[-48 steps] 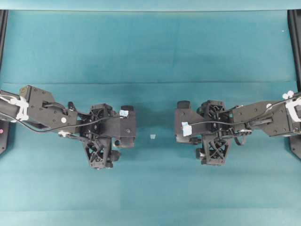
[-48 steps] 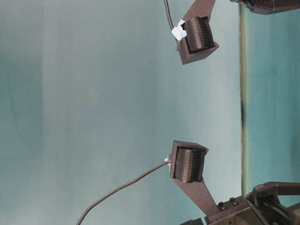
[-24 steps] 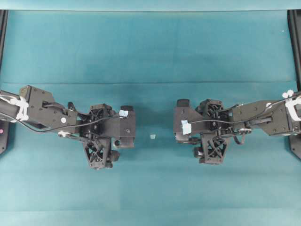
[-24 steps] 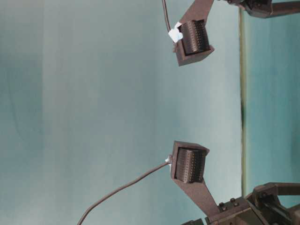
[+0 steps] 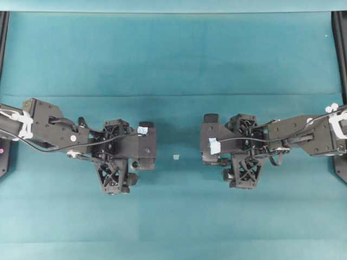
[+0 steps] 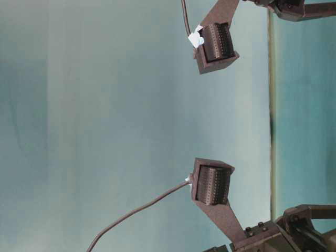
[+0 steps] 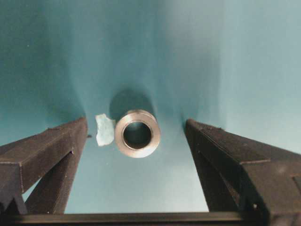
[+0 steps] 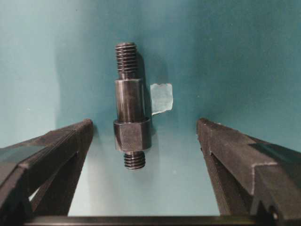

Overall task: Insert the washer onto the shaft with both hands.
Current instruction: 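Close the left gripper on the washer and the right on the shaft's hex collar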

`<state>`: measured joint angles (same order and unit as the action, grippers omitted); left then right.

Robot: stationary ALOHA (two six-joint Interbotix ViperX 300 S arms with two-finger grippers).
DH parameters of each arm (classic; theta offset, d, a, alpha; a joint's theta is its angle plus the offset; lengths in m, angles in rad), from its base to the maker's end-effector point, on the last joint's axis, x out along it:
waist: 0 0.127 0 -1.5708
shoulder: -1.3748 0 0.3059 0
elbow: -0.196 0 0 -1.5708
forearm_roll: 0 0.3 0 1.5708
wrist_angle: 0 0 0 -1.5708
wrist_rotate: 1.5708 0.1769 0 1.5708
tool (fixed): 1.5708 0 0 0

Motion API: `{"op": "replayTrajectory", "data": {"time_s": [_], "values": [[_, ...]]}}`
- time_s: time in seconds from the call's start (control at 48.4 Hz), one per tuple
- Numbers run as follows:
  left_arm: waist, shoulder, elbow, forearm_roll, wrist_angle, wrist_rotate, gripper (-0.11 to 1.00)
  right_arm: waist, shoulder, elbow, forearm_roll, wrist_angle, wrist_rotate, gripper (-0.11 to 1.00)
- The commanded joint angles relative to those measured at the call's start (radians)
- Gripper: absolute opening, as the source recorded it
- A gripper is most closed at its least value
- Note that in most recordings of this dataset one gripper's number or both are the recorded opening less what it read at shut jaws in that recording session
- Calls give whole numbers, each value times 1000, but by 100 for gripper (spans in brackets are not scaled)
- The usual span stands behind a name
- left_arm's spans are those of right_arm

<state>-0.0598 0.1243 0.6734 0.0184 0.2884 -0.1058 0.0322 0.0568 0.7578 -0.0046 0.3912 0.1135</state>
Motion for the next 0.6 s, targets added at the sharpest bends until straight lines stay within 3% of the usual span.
{"op": "replayTrajectory", "data": {"time_s": [0.0, 0.578], "values": [[0, -6, -6, 2, -3, 2, 93, -2, -2, -2, 0, -2, 2, 95], [0, -6, -8, 3, -3, -2, 93, -2, 8, 3, 3, -3, 0, 94]]}}
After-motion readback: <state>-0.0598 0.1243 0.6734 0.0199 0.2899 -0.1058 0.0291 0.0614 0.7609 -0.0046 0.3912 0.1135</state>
